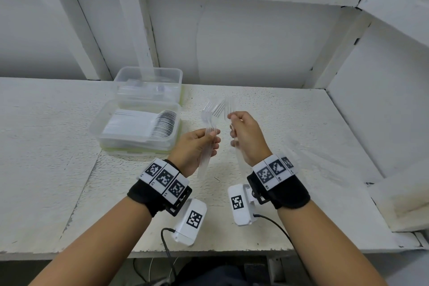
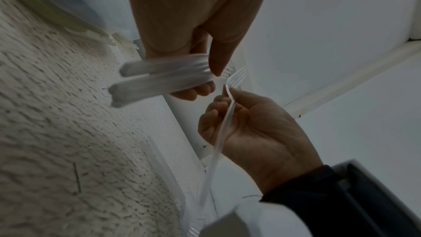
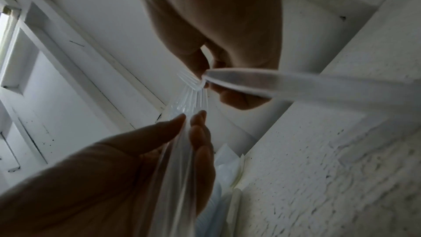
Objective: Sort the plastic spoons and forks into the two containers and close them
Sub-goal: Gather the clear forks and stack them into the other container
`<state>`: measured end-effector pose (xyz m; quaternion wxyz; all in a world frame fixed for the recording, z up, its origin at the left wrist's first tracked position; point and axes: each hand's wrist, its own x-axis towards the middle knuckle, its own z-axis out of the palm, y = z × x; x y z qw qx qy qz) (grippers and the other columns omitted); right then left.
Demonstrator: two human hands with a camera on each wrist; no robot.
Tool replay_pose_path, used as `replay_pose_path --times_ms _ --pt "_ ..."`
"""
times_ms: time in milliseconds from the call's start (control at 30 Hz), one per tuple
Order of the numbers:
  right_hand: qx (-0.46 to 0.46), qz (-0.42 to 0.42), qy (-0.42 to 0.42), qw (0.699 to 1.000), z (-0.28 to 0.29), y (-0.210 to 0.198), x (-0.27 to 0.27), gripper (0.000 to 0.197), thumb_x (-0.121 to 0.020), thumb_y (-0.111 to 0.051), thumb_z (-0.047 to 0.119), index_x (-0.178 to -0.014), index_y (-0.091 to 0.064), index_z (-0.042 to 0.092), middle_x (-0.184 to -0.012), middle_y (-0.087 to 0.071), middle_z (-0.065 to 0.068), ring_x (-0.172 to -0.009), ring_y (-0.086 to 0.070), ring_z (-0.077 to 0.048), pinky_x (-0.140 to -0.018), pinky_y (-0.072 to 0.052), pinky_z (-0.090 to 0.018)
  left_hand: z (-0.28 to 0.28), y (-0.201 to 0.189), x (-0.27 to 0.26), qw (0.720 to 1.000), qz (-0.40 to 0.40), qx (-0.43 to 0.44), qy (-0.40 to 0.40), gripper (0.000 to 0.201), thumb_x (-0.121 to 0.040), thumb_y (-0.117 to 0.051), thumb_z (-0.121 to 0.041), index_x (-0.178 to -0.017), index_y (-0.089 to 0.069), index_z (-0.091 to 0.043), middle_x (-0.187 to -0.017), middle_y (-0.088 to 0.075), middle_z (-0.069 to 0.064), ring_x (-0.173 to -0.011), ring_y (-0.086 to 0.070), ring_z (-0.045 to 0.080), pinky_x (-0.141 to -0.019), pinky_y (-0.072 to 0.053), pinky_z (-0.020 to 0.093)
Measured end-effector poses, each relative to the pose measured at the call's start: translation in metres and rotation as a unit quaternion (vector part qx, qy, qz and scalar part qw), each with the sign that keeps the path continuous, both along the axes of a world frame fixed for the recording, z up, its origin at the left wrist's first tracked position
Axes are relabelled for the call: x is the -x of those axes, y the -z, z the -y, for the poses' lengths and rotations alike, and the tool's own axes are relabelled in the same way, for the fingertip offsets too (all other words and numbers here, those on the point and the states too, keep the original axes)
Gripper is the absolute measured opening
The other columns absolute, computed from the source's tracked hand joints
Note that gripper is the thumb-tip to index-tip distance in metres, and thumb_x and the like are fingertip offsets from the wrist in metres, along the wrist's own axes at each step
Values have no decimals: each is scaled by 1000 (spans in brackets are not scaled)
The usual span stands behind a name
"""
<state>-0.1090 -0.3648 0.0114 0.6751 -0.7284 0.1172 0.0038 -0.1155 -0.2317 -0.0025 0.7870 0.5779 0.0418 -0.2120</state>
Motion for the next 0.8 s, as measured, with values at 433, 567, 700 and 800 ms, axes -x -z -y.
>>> replay_pose_path --times_ms 433,567,700,800 --pt "19 41 -19 999 -4 11 -2 14 -90 -60 23 -98 -54 13 -80 -54 5 -72 -50 -5 -61 -38 -16 -4 -11 3 998 -17 45 45 17 -97 -44 -13 -91 -56 -3 -77 -64 11 -59 -65 17 -58 -56 27" --pt "-11 17 -42 999 -3 13 -4 27 -90 -61 21 -113 -49 15 -84 -57 -1 -71 -50 -11 -60 -38 -23 -9 -14 4 996 -25 36 80 18 -98 -41 -17 -93 -55 -6 -67 -57 5 -50 -53 11 -47 -47 21" --pt "47 39 -84 995 0 8 -4 16 -96 -49 17 -93 -64 13 -71 -53 5 -66 -46 -8 -61 -39 -23 -15 -17 1 991 -53 7 125 23 -99 -35 -23 -101 -53 -8 -63 -54 2 -45 -47 10 -41 -39 20" --pt "69 53 -102 991 -2 4 -5 28 -97 -45 18 -73 -58 24 -66 -47 5 -66 -44 -9 -63 -40 -24 -18 -20 -1 986 -59 -27 153 31 -100 -31 -32 -103 -52 -10 -60 -50 0 -41 -42 8 -39 -35 17"
